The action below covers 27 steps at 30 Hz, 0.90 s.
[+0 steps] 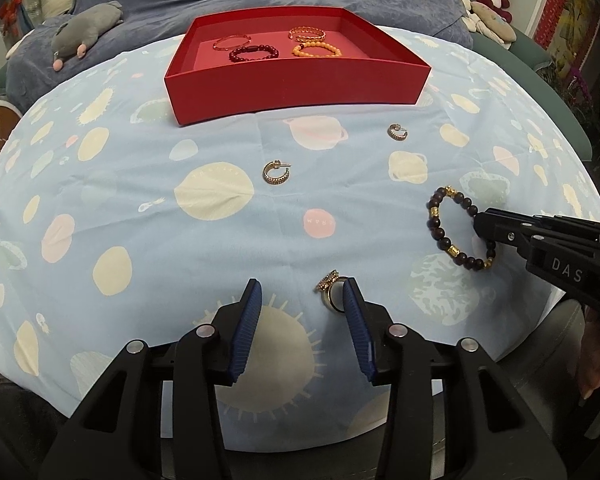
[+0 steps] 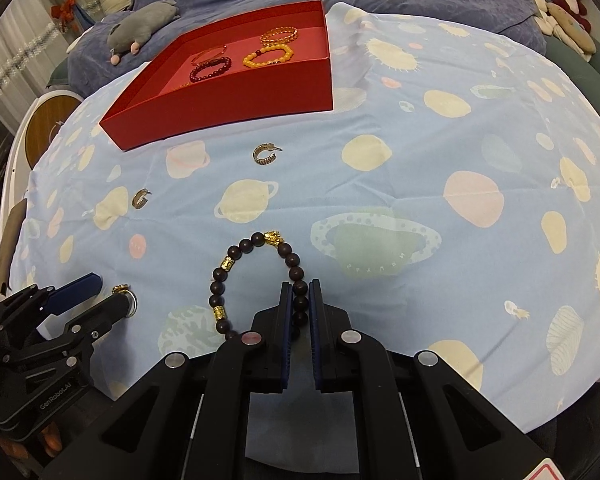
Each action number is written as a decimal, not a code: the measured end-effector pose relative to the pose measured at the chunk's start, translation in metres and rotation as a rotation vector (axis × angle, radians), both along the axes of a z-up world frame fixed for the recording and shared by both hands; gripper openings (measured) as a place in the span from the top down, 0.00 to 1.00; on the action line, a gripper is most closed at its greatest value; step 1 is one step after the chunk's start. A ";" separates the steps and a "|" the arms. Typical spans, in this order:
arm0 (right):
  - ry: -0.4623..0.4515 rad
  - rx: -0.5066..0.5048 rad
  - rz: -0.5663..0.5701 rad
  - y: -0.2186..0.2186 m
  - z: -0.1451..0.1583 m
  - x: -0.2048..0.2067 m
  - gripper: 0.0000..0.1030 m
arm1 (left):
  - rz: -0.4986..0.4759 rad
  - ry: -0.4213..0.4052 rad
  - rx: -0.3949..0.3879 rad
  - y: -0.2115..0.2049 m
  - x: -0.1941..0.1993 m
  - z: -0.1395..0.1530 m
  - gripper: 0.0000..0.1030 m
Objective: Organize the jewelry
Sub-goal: 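Grasp the black bead bracelet with the right tool while the left tool grasps the gold ring, then carry the black bracelet and gold ring into the red box and open both tools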
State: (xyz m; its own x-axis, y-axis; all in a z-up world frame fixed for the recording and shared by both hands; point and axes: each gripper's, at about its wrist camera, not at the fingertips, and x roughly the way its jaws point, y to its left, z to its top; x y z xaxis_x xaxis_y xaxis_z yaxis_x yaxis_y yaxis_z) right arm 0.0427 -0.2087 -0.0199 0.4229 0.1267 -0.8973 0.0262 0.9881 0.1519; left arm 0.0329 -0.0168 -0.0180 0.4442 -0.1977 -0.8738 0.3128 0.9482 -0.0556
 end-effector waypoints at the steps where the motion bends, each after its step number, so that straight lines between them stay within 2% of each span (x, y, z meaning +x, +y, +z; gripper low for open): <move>1: 0.000 0.000 0.000 0.000 0.000 0.000 0.93 | -0.004 -0.002 0.000 -0.001 0.000 0.000 0.65; 3: 0.000 0.000 -0.001 0.000 0.000 0.000 0.93 | -0.008 -0.007 0.001 -0.001 -0.001 0.000 0.69; 8: -0.001 0.002 0.002 0.001 0.000 -0.001 0.93 | -0.009 -0.015 -0.007 0.000 0.001 -0.001 0.91; 18: -0.024 0.021 0.009 0.004 0.010 -0.003 0.93 | -0.018 -0.015 -0.054 0.001 0.002 0.007 0.91; 27: -0.087 0.052 0.019 0.005 0.040 0.005 0.93 | 0.016 -0.023 -0.106 0.007 0.016 0.031 0.91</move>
State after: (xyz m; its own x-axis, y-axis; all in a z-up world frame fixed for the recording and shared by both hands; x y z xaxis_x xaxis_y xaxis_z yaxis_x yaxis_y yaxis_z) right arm 0.0476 -0.2035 0.0205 0.4961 0.1809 -0.8492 -0.0080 0.9790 0.2039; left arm 0.0490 -0.0097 0.0134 0.4680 -0.2814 -0.8377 0.3003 0.9422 -0.1487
